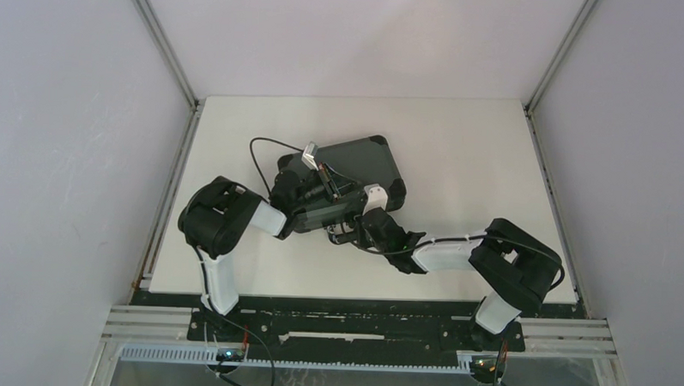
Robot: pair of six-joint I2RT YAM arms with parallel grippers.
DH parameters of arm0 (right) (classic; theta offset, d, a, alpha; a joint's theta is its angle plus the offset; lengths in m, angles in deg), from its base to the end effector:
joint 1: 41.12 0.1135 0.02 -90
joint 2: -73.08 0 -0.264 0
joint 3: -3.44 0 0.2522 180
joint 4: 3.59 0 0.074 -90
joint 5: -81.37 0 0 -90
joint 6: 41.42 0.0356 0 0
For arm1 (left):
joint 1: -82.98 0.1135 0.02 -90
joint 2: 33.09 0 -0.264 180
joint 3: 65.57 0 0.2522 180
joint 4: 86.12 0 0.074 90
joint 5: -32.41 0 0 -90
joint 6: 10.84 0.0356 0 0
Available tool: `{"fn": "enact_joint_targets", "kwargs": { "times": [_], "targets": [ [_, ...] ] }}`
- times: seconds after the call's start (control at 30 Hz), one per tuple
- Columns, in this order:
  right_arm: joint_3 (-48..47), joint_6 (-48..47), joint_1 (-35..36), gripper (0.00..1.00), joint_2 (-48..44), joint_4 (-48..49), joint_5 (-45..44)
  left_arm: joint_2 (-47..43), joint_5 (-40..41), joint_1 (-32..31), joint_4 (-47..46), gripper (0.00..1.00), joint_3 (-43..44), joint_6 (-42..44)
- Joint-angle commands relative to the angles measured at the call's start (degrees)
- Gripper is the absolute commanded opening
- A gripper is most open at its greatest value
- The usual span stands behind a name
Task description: Pack up texas hold em set
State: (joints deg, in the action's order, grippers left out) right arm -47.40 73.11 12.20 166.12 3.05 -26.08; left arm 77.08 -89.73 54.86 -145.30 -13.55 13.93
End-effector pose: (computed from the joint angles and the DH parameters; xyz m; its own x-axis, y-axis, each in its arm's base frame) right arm 0.1929 0.2412 0.1449 -0.5732 -0.1065 -0.8125 -0.4192 0.8900 0.1791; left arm 0.2982 -0.1808 0.1490 -0.7817 -0.4540 -0.4276 0.3782 0.2002 -0.9038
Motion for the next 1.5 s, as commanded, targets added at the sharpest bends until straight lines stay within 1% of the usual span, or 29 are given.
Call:
{"fn": "enact_joint_targets", "kwargs": {
  "times": [0.0, 0.13, 0.33, 0.53, 0.7, 1.23, 1.33, 1.47],
  "targets": [
    [-1.89, -1.28, -0.56, 0.0, -0.99, 2.04, 0.58, 4.48, -5.45, -1.07, 14.24, 0.0, -4.56, 0.68],
    [-2.2, -1.23, -0.58, 0.0, -0.12, 2.77, 1.49, 4.27, -5.41, -1.06, 14.24, 0.0, -4.77, 0.78],
    [-4.35, -3.78, 0.33, 0.0, -2.56, 0.36, -0.69, 4.3, -5.4, -1.06, 14.24, 0.0, -4.51, 0.6],
    [-5.9, -4.81, 0.62, 0.0, -3.68, -0.71, -1.0, 3.96, -5.39, -1.06, 14.2, 0.0, -4.75, 0.71],
    [-5.82, -3.75, 0.62, 0.0, -2.25, -1.28, -0.86, 4.0, -5.42, -1.06, 14.24, 0.0, -4.81, 0.73],
    [-4.06, 0.36, 0.51, 0.0, 5.79, 2.64, 0.93, 5.32, -5.67, -0.98, 12.79, 0.0, -4.69, -0.17],
    [-4.07, -0.36, 0.48, 0.0, 4.08, 2.16, 0.37, 5.27, -5.58, -0.97, 12.62, 0.0, -4.69, -0.16],
    [-4.41, -1.95, 1.08, 0.0, -0.69, -0.06, -0.4, 5.03, -5.66, -0.97, 12.33, 0.0, -4.83, -0.33]
  ]
}}
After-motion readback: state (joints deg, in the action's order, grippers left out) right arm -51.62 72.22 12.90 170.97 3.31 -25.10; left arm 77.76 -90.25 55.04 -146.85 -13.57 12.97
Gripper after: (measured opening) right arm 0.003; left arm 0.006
